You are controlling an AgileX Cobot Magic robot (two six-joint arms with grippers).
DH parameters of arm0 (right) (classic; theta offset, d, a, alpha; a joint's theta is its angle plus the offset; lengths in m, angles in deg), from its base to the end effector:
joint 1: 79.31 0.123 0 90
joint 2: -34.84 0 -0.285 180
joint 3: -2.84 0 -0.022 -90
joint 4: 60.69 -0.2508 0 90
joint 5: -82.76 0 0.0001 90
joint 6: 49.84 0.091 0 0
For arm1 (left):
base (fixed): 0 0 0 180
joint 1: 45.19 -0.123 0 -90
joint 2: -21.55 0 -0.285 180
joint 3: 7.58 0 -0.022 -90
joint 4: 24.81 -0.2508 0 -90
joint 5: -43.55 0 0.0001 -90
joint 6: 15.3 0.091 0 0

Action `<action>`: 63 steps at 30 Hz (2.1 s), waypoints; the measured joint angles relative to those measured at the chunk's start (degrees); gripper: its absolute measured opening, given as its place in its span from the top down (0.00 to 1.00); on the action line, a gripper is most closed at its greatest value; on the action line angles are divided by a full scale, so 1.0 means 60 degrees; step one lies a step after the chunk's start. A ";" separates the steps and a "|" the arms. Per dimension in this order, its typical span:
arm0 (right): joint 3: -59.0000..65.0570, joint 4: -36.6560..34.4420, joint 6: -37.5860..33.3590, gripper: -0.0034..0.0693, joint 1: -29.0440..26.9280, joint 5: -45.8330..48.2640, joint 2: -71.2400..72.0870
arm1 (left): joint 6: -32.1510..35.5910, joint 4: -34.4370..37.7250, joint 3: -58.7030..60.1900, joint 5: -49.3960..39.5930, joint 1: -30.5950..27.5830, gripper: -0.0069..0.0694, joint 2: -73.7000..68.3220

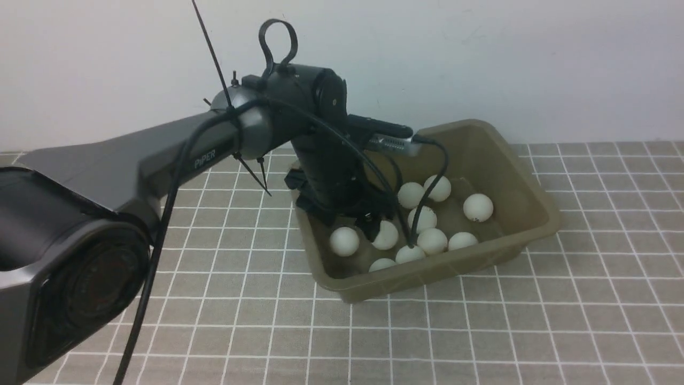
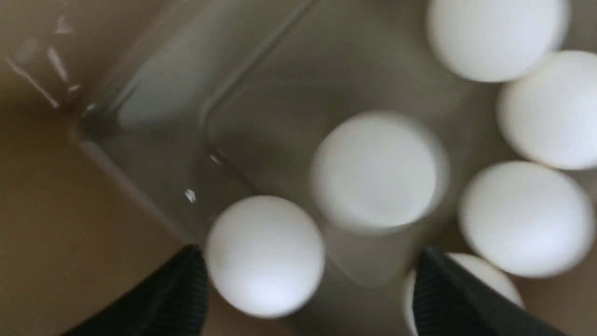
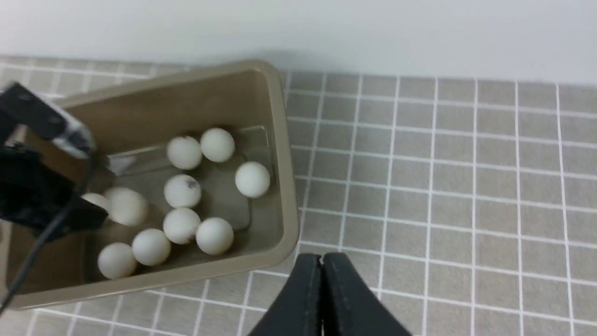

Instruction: Put the table tennis balls into the box on the grey coffee tablecloth.

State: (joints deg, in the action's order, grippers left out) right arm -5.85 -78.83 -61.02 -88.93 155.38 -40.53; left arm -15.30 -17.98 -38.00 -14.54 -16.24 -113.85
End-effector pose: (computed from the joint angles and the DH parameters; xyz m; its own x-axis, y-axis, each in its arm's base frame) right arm 0.2088 -0.0080 0.4532 -0.7310 0.0295 -0.6818 -0.1065 0.9819 0.1567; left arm 0.4133 -0.2391 0.1930 -0.8667 0.4076 -0.2876 0.4537 0.8837 -0.1149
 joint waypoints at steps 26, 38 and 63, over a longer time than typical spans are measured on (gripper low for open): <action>0.6558 -0.2576 -0.1585 0.97 -0.0016 -0.5820 0.7621 | 0.0078 -0.1526 -0.1184 -0.1968 -0.0292 0.92 0.5108; 1.0304 -0.2638 -0.1545 0.97 -0.0016 -1.0964 1.1103 | -0.0595 -0.1055 0.6776 0.2259 -0.0292 0.92 1.2471; 1.0485 -0.2757 -0.1545 0.97 -0.0016 -1.2023 1.1223 | -0.0830 -0.0671 1.1791 0.4514 -0.0292 0.92 1.7438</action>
State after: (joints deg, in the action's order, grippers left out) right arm 57.06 -95.37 -70.29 -89.03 83.24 26.81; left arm -20.28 -22.00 32.75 12.54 -17.99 -9.23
